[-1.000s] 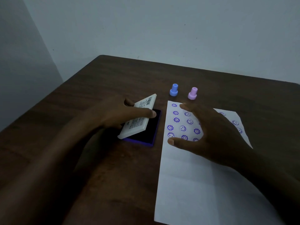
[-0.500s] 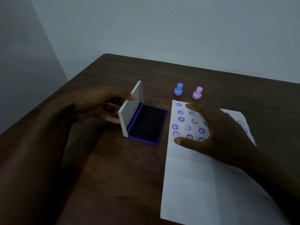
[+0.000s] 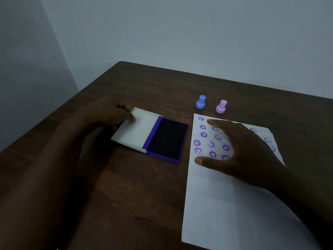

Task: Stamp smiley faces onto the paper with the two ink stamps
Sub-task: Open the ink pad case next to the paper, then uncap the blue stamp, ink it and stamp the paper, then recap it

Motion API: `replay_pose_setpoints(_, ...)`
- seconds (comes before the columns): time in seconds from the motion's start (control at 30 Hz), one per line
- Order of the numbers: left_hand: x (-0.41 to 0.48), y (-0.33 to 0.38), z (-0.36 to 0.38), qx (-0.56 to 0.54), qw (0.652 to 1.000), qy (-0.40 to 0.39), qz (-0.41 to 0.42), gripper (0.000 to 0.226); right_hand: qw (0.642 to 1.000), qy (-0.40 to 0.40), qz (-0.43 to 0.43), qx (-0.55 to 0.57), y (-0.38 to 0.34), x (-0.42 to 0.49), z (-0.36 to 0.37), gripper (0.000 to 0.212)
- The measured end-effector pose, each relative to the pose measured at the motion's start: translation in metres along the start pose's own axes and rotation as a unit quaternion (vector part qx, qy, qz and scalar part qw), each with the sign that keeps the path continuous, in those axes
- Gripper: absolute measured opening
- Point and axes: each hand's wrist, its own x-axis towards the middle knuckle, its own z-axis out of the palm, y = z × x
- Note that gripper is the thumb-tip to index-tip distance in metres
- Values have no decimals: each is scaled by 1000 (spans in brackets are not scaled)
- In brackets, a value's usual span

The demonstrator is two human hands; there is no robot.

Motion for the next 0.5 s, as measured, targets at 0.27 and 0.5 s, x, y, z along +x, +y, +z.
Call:
replay_pose_setpoints(0.27, 11, -7, 1, -2, 1000, 17, 12, 27, 998, 53, -30, 16, 0, 0, -10, 101)
replay_pose_setpoints(0.5, 10, -8, 4, -34, 992, 76, 91, 34, 994, 113, -8, 1, 15, 50, -17, 87)
